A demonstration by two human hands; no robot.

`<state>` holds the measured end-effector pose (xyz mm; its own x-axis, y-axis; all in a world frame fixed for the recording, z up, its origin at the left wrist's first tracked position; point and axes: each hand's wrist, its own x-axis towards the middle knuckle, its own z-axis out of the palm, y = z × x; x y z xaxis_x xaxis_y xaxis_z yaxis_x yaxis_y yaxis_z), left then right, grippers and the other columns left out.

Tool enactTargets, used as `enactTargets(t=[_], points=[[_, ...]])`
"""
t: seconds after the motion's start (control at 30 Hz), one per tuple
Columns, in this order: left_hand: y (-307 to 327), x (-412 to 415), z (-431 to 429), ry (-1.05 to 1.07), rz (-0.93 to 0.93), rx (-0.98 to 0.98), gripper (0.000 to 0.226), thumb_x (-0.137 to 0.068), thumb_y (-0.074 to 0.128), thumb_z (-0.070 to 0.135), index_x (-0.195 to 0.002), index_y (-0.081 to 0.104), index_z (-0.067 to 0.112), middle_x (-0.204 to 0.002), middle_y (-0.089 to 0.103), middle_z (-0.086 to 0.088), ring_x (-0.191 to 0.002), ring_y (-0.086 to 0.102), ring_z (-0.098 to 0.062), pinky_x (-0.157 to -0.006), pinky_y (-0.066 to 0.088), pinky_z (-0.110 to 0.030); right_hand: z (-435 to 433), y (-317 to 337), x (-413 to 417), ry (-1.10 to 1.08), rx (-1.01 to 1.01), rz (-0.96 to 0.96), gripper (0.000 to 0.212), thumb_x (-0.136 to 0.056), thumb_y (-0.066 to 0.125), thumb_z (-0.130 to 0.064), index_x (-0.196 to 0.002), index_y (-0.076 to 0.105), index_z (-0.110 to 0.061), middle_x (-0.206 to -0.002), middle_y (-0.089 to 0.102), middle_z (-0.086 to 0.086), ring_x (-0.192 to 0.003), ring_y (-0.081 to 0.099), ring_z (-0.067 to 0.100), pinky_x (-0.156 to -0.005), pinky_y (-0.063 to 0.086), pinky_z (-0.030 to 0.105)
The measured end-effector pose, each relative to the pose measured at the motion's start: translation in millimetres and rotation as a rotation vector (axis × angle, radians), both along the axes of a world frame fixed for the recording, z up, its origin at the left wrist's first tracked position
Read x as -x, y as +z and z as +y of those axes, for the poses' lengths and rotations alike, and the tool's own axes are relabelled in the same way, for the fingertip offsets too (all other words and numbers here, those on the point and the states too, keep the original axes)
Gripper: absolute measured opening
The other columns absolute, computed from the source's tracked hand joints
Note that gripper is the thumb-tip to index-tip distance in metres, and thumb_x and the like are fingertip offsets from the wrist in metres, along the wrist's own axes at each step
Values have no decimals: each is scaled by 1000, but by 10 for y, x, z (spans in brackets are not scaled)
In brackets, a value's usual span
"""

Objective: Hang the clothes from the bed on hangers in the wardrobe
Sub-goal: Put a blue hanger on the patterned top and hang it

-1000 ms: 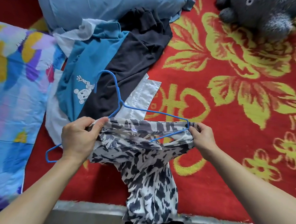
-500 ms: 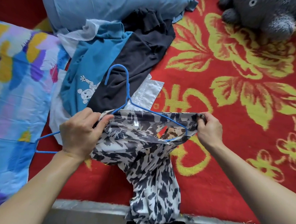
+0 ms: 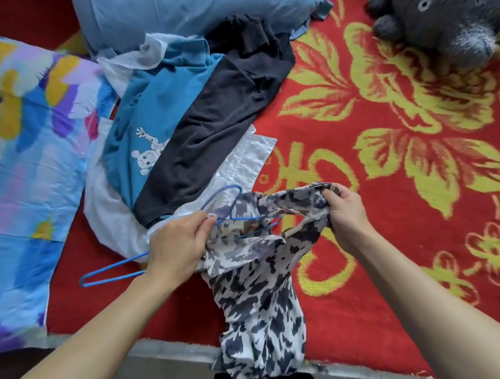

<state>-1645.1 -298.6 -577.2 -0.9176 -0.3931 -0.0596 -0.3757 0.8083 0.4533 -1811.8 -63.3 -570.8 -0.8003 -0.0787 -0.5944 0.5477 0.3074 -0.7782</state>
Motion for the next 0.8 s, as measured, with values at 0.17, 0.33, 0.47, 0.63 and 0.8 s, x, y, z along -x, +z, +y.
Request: enactTargets(t=[0.17, 0.33, 0.47, 0.63, 0.8], points=[[105, 63, 4, 184, 81, -344, 38, -89, 44, 50, -69, 50, 18, -48, 42, 1, -55, 49, -22, -56, 40, -42, 202, 292, -288, 866, -107, -284, 11, -90, 64, -16, -99, 70, -14, -90, 74, 1, -75, 63, 10, -70, 53, 31], [541, 215, 13, 50, 154, -366, 39, -74, 48, 44, -63, 43, 7, -49, 36, -7, -51, 39, -26, -51, 36, -43, 86, 678, -252, 666, -502, 723, 21, -79, 74, -33, -98, 69, -26, -98, 65, -9, -90, 60, 9, -76, 54, 35], [1074, 322, -41, -46, 239, -391, 26, -74, 46, 33, -64, 44, 9, -50, 38, -9, -49, 37, -25, -49, 35, -42, -305, 1230, -131, 892, -353, 1067, 33, -80, 74, -35, -112, 67, -27, -106, 63, -7, -96, 56, 15, -76, 47, 33], [1797, 238, -301, -91, 320, -86, 22, -79, 41, 34, -81, 54, 17, -56, 51, 2, -54, 51, -26, -50, 39, -35, -470, 1764, -148, 990, -323, 1102, 18, -88, 63, -40, -88, 73, -25, -82, 67, -13, -79, 55, 12, -64, 44, 34], [2289, -47, -445, -5, 205, 381, 17, -67, 55, 16, -82, 47, 12, -70, 56, -7, -58, 58, -36, -41, 31, -31, -372, 2322, -192, 915, -339, 1029, 17, -91, 58, -39, -85, 61, -24, -78, 61, -8, -71, 55, 16, -64, 45, 35]])
